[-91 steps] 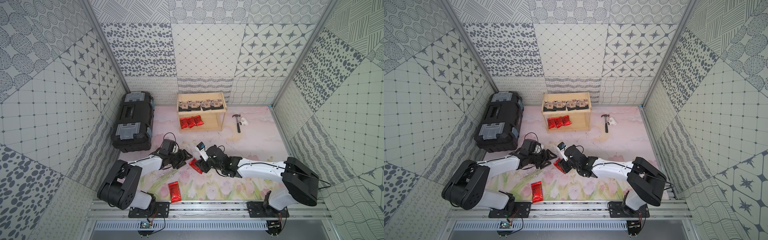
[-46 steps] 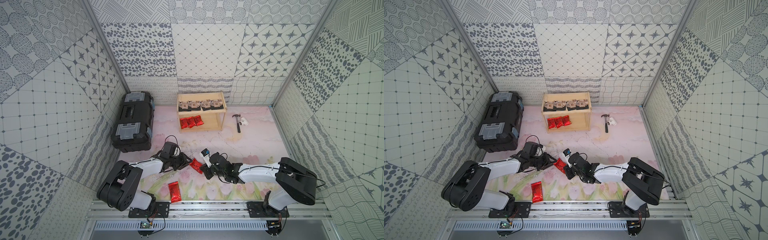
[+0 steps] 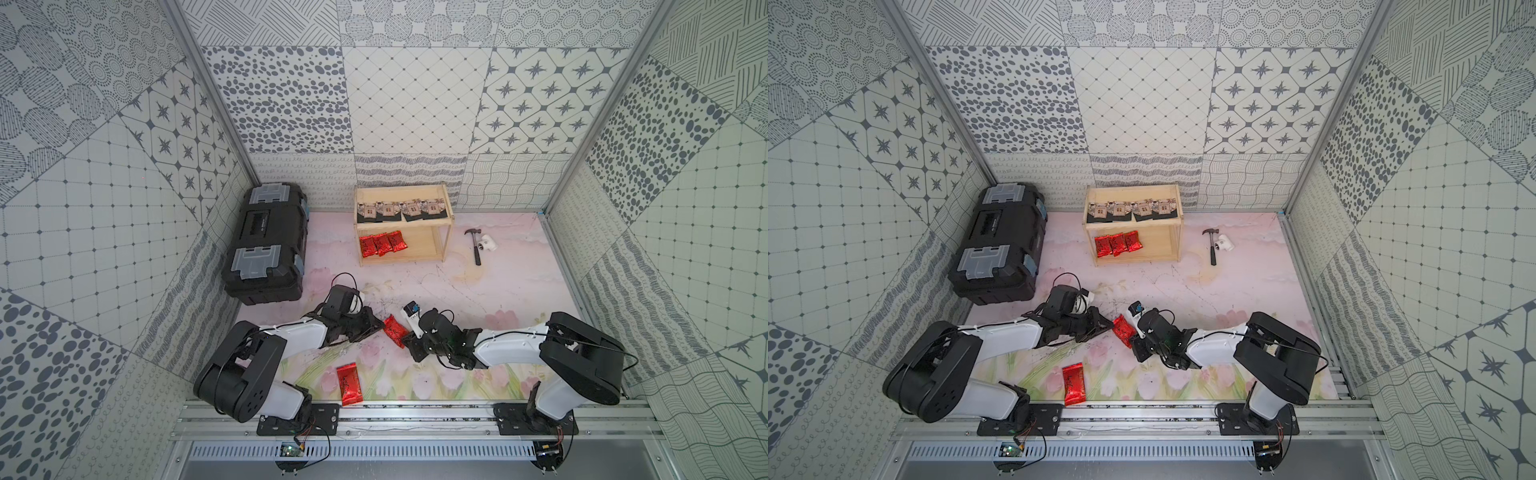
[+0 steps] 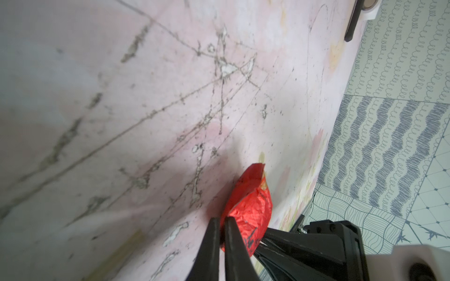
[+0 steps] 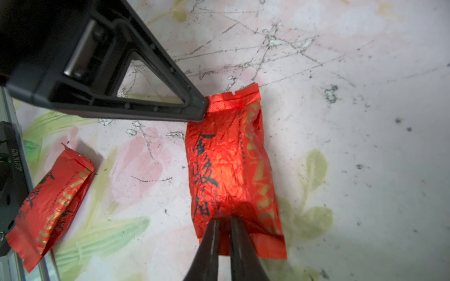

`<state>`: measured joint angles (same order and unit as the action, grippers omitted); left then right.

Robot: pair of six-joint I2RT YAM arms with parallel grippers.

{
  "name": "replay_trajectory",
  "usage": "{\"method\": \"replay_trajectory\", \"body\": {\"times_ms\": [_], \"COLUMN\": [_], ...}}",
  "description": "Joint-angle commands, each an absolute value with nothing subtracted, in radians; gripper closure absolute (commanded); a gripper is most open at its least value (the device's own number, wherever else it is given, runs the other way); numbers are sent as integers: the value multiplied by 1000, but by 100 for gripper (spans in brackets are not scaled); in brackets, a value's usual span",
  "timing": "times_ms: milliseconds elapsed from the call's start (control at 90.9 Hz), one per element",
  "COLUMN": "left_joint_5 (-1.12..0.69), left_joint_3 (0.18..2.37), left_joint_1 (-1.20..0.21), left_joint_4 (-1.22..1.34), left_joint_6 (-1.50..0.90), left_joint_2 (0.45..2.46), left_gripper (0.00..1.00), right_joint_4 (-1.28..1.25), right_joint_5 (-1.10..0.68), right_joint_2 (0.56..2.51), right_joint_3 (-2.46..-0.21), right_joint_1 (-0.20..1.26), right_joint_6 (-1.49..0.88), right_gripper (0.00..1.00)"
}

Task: Place the tea bags on the shelf by color
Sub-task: Pick up the tea bag from the center of the board.

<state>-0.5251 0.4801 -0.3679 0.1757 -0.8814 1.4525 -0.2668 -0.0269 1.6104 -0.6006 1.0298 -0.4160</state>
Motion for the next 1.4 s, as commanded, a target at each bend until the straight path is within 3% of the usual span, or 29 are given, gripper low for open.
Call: {"method": "replay_trajectory", "body": {"times_ms": [0,154,275,330,407,528,726,979,1277,1387], "left_joint_5": [-548,-545,-538,-527,-515,-535,-583,-629,-642,-651], "left_joint_3": [479,481,493,499,511,547,597,638,629,623], "left_joint_1": [-377,-378,-379,-379,-379,-379,-370,-367,-365,-365], "left_joint_4": [219,212,188,186,216,315,478,546,586,609], "left_joint_6": [-851,-857,-878,-910,-966,-1043,-1122,-1162,-1183,-1199], "left_joint_2": [1449,1441,1409,1390,1368,1387,1428,1462,1470,1471], "left_gripper": [94,100,100,100,100,100,100,100,100,100], "right_joint_4": [-313,-291,-201,-167,-129,-76,-369,-868,-965,-974], "right_joint_5": [-36,-35,14,75,157,195,-3,-222,-248,-284], "right_joint_2": [1630,1600,1479,1410,1333,1226,1155,1320,1362,1397], "right_joint_3": [-578,-580,-615,-625,-627,-599,-393,-314,-318,-352], "right_joint_1": [1023,1019,1017,1016,1012,977,803,682,662,662], "right_joint_6": [-427,-431,-466,-534,-679,-913,-1219,-1396,-1416,-1419], "right_gripper": [85,83,74,72,61,62,61,50,51,55]}}
